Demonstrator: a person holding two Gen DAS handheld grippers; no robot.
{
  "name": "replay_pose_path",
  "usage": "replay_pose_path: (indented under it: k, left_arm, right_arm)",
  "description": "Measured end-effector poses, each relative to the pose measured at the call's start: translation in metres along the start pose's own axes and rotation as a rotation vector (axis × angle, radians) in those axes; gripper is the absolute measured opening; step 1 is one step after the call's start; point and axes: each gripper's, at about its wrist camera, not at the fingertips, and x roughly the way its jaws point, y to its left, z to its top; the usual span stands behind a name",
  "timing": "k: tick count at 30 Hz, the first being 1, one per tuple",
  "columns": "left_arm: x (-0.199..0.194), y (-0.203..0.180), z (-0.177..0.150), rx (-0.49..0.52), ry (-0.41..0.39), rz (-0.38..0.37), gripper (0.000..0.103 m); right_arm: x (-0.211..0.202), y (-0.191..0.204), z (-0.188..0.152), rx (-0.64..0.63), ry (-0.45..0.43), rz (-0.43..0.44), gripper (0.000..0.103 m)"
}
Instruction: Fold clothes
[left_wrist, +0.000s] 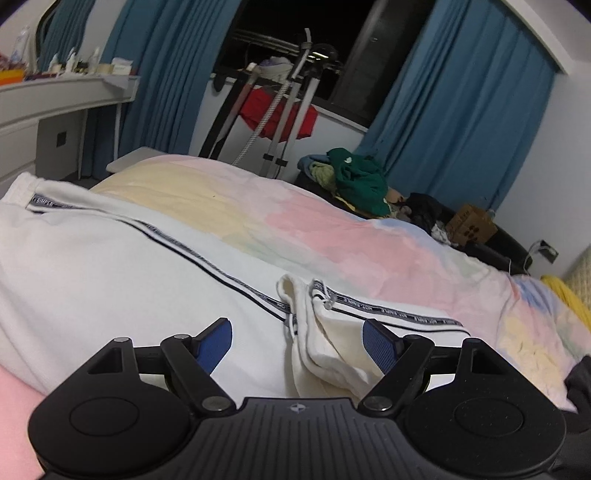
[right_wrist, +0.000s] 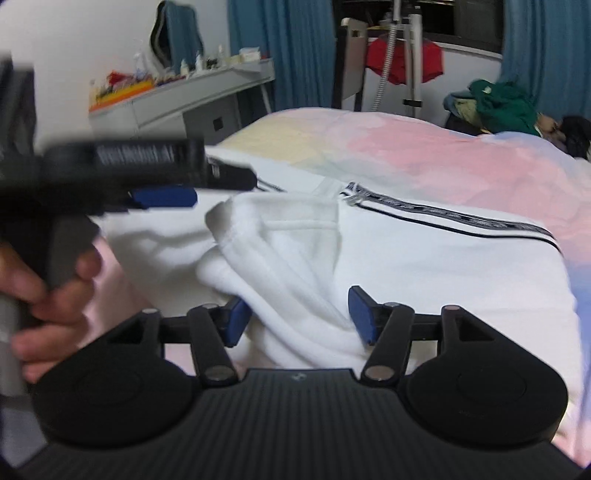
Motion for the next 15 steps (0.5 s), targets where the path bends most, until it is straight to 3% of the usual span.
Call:
replay_pose_path:
  k: [9,15]
  left_arm:
    - [0.001,-0.032,-0.016,0.133,-0.029,0.011,0.081]
    - [0.016,-0.038,-0.026,0.185,0.018,0.059,0.080]
  right_arm:
    - [-0.057,-0.026,0.001,0.085,-0.113,-0.007,0.060]
    - [-0.040,-0.063,0.000,0.162,-0.121,-0.269,0.060]
